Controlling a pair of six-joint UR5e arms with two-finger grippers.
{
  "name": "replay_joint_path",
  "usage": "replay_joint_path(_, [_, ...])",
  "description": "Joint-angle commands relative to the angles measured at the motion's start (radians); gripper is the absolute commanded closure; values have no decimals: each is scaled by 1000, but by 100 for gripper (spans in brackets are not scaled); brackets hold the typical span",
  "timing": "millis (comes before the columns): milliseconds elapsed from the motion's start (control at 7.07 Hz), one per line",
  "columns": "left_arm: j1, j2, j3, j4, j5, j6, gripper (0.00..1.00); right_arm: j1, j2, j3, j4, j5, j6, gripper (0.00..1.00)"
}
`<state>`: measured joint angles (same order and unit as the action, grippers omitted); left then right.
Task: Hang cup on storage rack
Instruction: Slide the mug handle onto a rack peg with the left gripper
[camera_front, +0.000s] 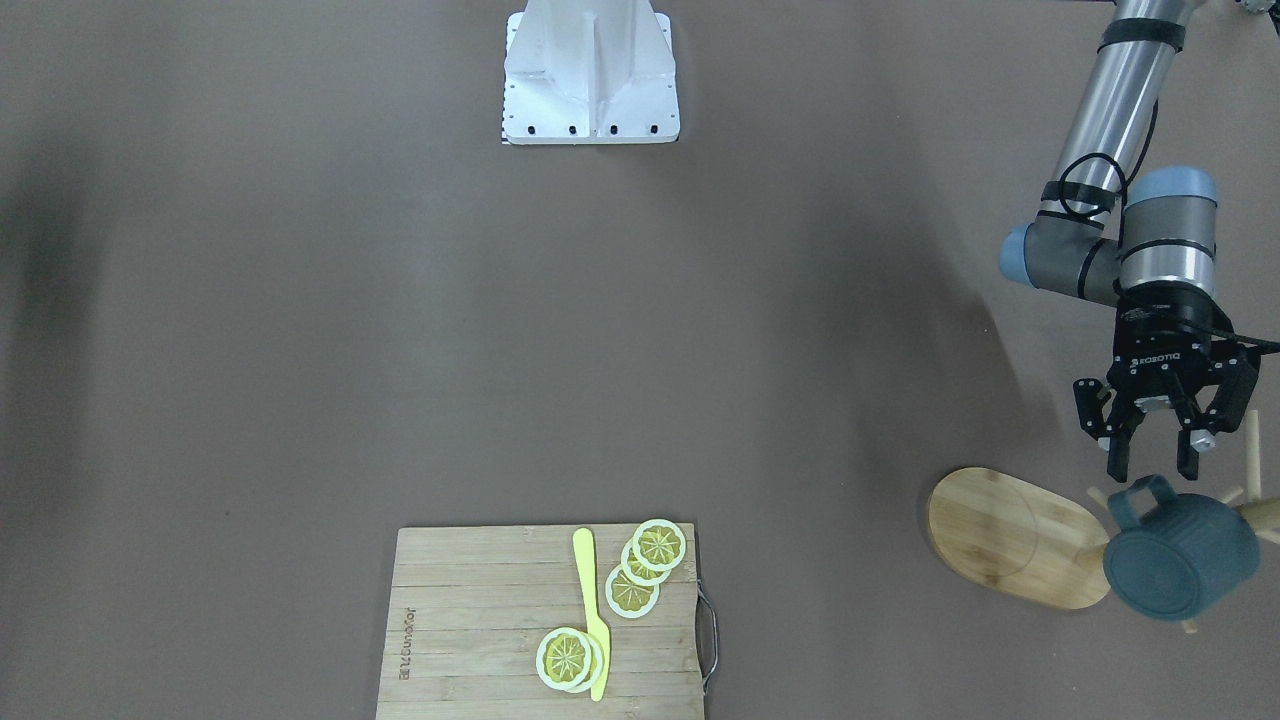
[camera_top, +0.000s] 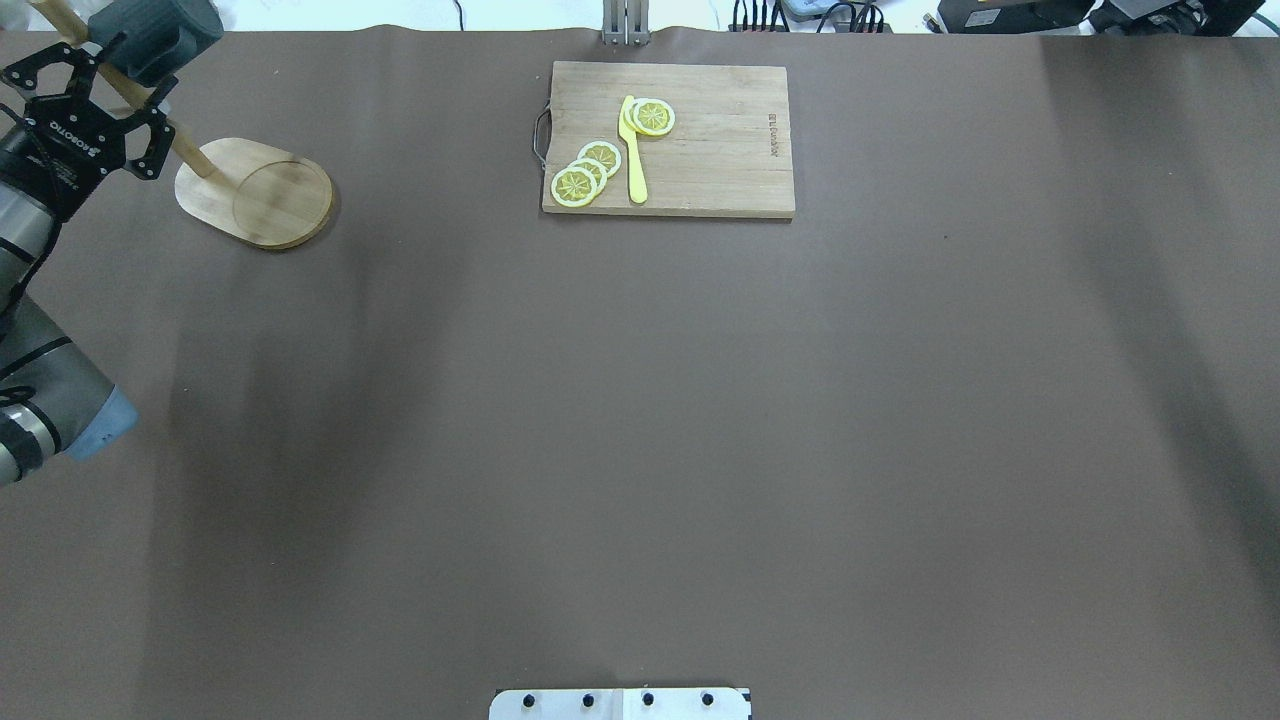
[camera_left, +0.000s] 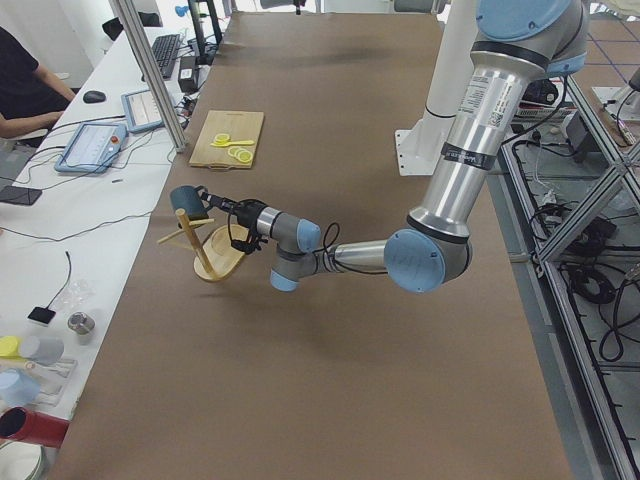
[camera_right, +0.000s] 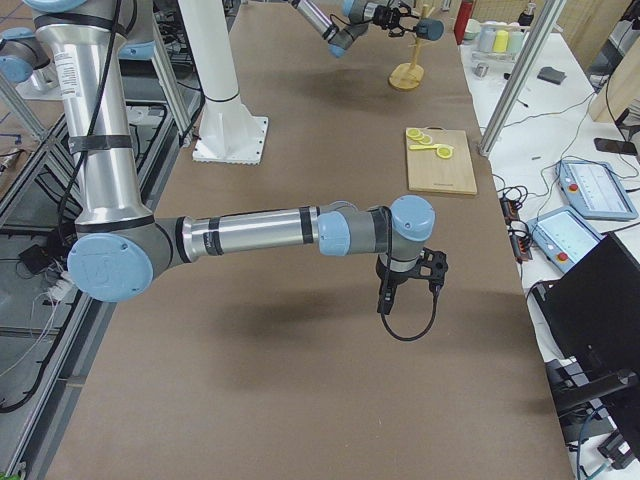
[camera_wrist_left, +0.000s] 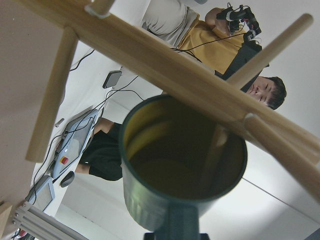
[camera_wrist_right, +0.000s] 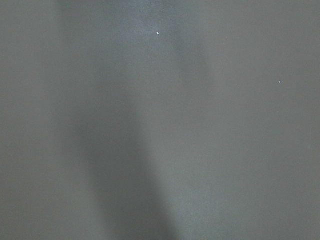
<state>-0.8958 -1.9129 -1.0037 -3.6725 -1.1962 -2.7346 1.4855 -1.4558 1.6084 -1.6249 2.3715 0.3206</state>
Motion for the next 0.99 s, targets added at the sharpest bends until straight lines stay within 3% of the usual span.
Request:
replay_joint_path(0, [0, 0, 7, 0, 1, 0, 2, -1, 0, -1, 0, 0, 0, 0])
replay_joint_path(566, [0, 3, -39, -1, -2, 1, 2, -1, 0, -1, 0, 0, 0, 0])
replay_joint_path(849, [2, 113, -181, -1, -2, 1, 2, -2, 0, -2, 0, 0, 0, 0])
